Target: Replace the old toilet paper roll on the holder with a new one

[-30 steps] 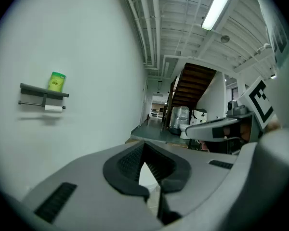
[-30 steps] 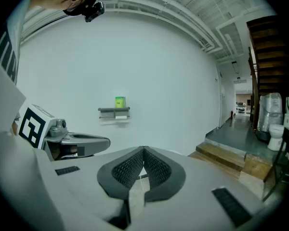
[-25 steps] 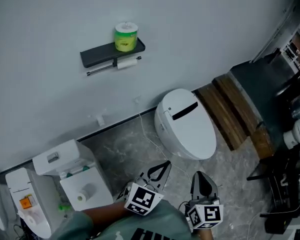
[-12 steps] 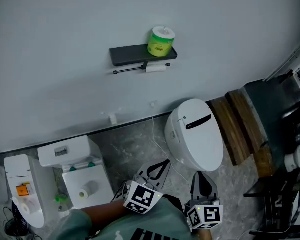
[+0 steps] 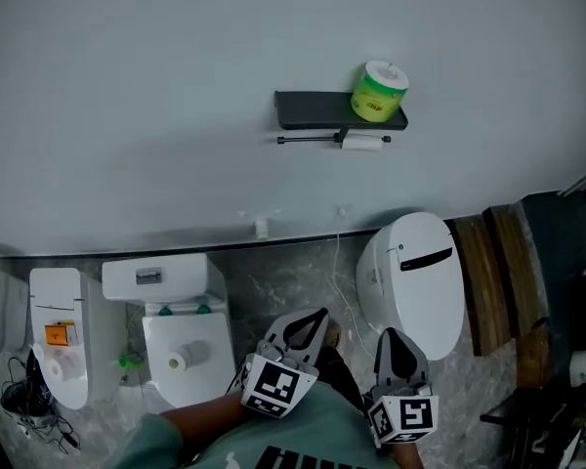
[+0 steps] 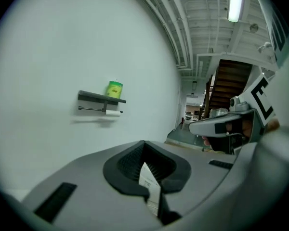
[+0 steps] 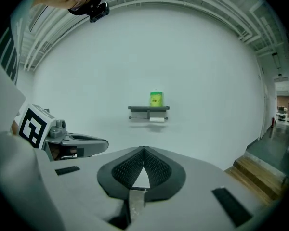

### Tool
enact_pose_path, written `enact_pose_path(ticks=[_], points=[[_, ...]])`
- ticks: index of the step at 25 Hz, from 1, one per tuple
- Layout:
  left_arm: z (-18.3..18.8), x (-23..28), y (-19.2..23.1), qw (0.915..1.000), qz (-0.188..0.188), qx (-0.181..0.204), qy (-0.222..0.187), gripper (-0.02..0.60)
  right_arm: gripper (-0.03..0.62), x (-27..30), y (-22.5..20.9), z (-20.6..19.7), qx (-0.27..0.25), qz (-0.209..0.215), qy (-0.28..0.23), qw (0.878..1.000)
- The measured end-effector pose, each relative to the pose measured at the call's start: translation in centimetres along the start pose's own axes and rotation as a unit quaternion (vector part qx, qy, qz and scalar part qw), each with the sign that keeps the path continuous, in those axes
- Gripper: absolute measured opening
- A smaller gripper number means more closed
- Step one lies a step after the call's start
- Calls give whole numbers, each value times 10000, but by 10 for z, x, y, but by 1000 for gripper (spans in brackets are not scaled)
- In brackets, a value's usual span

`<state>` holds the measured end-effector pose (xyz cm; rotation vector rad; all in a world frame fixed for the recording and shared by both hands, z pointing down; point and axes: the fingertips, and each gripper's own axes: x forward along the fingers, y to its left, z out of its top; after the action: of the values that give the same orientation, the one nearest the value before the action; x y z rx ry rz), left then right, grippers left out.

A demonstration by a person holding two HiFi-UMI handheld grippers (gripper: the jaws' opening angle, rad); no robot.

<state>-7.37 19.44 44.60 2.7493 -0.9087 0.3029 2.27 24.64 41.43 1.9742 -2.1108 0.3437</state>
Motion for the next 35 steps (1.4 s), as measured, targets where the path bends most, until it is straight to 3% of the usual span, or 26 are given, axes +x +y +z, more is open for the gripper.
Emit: enact_pose_path(ticks=[6, 14, 27, 35], points=[[8, 19, 19, 9981, 611, 17, -34, 3, 8, 36, -16, 1, 42, 547, -58, 9985], [36, 67, 26, 9928, 1191, 45, -82, 3, 8, 88, -56, 32, 126, 1260, -273, 9916], [57, 109, 35, 9727, 2321, 87, -4, 4, 8, 140, -96, 54, 87, 2429, -526, 9686], [65, 120, 43, 9640, 2653, 128, 91, 3, 8, 164, -100, 56, 240, 2820, -500, 9578]])
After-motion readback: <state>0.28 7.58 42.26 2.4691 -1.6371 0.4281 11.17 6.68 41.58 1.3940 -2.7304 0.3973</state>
